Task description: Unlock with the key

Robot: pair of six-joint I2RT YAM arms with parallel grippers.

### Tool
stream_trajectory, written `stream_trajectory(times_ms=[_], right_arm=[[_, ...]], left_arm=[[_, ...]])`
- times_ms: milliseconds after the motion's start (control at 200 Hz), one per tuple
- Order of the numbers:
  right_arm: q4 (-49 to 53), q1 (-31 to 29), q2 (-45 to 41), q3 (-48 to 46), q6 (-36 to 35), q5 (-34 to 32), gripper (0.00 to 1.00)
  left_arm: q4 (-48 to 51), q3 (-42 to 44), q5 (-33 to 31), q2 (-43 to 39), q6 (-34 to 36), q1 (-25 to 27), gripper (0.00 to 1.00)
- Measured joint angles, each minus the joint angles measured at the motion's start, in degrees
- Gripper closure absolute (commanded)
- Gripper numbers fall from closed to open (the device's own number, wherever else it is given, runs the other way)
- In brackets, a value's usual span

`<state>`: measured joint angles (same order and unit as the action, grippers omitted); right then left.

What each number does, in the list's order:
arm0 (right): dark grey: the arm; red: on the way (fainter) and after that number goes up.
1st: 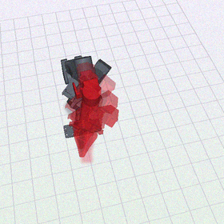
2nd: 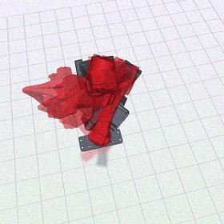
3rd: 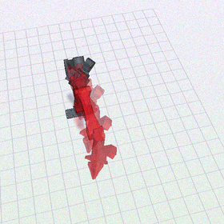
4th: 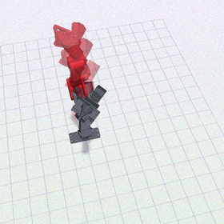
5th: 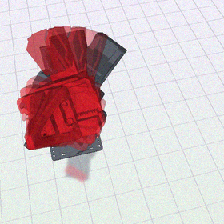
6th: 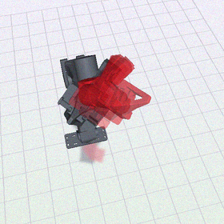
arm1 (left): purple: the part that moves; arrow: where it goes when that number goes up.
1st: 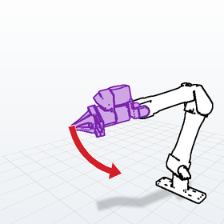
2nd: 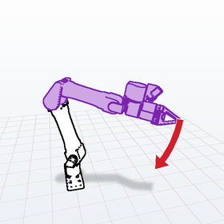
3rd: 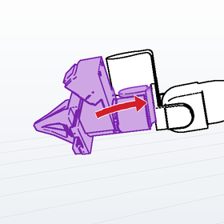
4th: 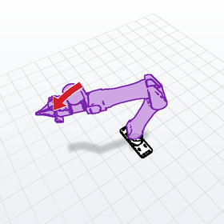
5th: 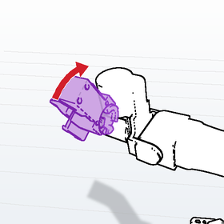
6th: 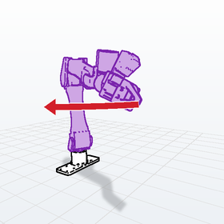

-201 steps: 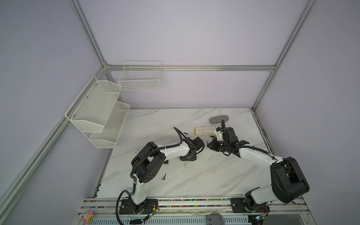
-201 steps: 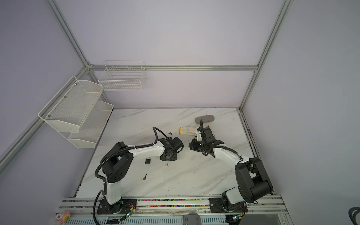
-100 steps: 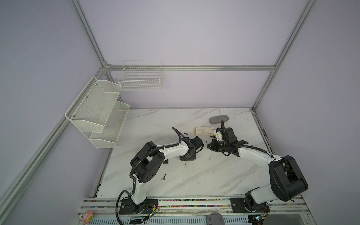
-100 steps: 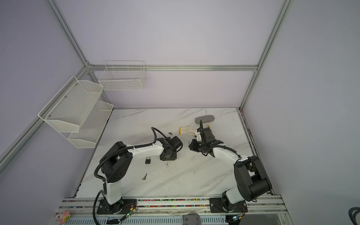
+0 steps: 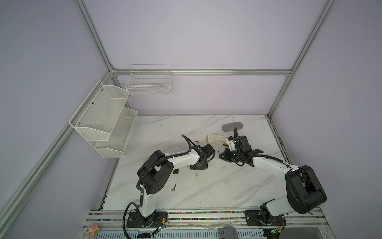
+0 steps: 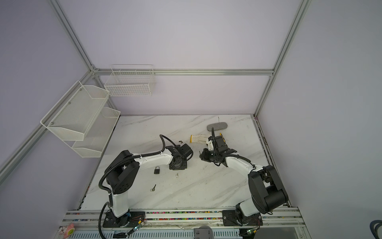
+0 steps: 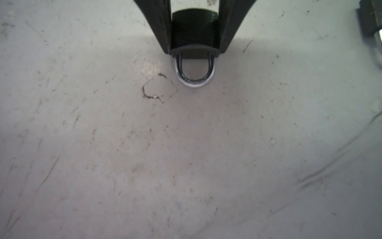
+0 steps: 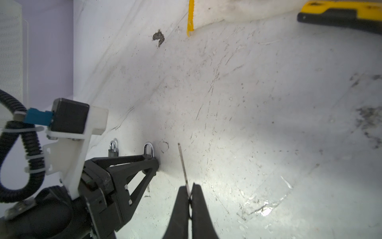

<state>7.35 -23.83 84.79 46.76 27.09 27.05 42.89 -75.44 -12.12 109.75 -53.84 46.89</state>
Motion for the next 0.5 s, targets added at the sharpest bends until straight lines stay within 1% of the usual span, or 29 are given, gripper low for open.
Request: stream_trajectory(times_ms=[70, 200, 315, 500], right_arm=[[0.83, -0.81, -0.2, -0.02, -0.15, 0.07, 1.0], [0.98, -3.15, -1.44, -0.92, 0.81, 0.72, 1.0], [-0.98, -6.49, -2.49, -2.8, 3.52, 1.14, 1.0], [-11.13, -13.7, -2.58, -7.98, 10.8, 1.38, 1.0]], left_arm=[[-0.02, 0.0, -0.26, -2.36, -0.09, -0.87, 1.0], [-0.7, 0.0, -0.66, -8.17, -0.68, -2.86, 1.0], [-1.81, 0.0, -1.36, -11.8, -2.19, -4.28, 1.0], [-2.1, 0.0, -2.67, -13.81, -5.51, -5.38, 1.0]])
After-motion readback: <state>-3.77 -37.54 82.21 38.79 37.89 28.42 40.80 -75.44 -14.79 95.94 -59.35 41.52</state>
